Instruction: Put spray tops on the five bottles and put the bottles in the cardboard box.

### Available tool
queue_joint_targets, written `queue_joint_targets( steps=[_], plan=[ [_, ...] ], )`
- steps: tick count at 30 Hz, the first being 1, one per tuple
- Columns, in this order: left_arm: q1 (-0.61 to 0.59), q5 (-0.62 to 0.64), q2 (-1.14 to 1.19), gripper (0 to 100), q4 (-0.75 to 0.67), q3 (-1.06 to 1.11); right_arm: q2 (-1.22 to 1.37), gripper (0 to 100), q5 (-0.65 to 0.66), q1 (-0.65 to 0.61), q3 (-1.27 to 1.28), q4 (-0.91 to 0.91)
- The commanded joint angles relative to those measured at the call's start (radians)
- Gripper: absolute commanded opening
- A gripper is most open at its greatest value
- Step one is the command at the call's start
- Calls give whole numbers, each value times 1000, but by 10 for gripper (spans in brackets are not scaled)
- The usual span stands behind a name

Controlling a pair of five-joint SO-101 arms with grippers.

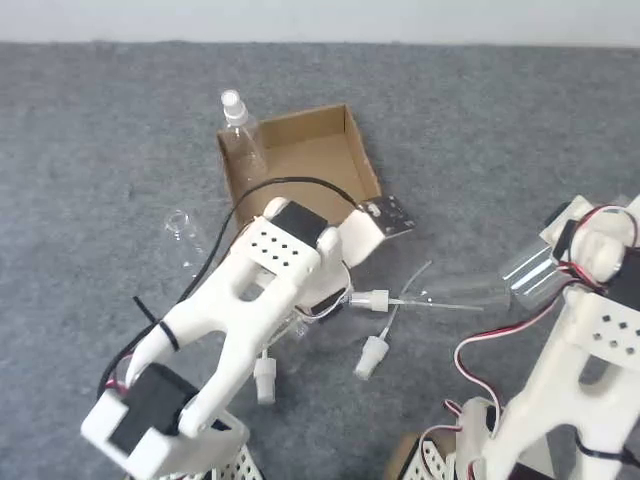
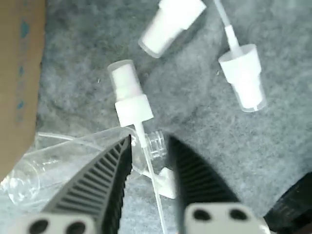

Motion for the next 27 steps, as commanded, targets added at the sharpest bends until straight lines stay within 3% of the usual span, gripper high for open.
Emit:
queue_joint_targets(
  steps=[1, 12, 21, 27],
  plan=[
    [-14, 21, -60, 188, -74, 27, -38, 6, 11, 8, -12, -24],
    [-15, 23, -58, 192, -315, 183, -38, 6, 11, 8, -12, -24],
    [-17, 17, 94, 186, -382, 193, -38, 6, 11, 8, -12, -24],
    [-11, 15, 164, 77, -384, 148, -38, 6, 12, 8, -12, -24]
  ],
)
